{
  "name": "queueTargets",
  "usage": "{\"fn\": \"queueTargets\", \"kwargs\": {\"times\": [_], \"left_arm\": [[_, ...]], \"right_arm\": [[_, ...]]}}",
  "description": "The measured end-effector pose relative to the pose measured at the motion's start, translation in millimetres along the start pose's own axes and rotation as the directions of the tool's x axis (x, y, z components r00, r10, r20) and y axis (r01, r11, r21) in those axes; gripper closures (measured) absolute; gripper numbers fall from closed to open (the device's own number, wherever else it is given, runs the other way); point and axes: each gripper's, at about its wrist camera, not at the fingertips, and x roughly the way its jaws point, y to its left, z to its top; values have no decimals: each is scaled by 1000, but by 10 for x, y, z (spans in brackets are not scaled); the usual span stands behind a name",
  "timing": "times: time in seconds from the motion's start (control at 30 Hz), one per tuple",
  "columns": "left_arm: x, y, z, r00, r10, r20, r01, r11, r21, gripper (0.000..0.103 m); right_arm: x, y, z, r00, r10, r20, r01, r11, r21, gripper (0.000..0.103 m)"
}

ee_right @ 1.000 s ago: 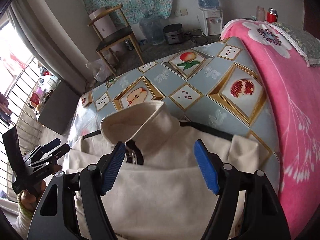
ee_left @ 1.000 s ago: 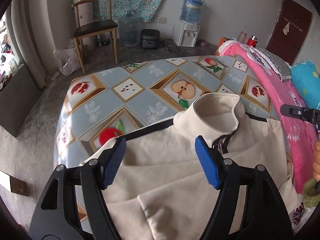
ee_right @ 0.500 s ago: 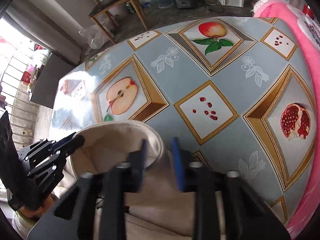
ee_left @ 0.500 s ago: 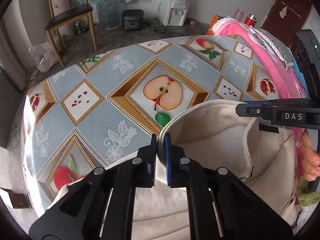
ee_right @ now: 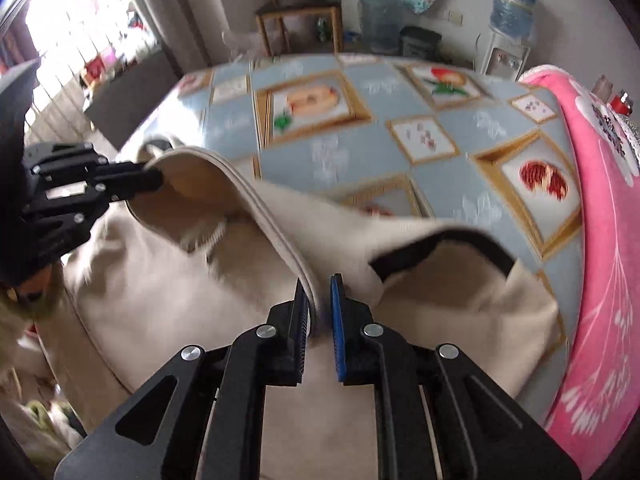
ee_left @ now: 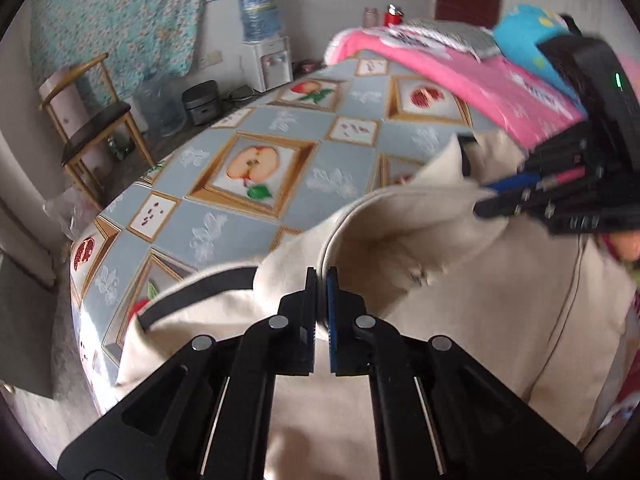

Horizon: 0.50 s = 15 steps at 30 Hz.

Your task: Fold large clothes

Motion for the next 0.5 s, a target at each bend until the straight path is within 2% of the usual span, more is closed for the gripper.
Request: {"fn": "queueTargets", "kwargs": {"times": [0.03,0.1,0.13,0.2,0.27,0.37,0.5], "left_arm": [[8,-66,-67,1000,15,-8,-15,999,28,99],[30,-174,-176,999,40,-23,-38,996,76,99],[45,-202,-214,999,46,-29,-43,995,87,99],[65,-201,-263,998,34,-44,-30,997,78,99],[61,-177,-287,999,23,-48,-21,998,58,98],[5,-106,-312,998,-19,-57,19,1000,0,96],[-189,-4,-380,994,-108,-33,105,990,-93,90]], "right_arm": [[-93,-7,-24,1000,25,20,-25,1000,2,89],[-326,-37,-19,986,127,107,-129,992,11,84],[-445,-56,7,969,193,156,-198,980,19,80],[-556,-75,107,931,288,223,-304,952,39,78],[-510,-29,243,912,334,239,-356,932,59,78],[-173,92,446,915,350,199,-373,923,95,78],[466,265,423,922,384,38,-385,908,162,79]]}}
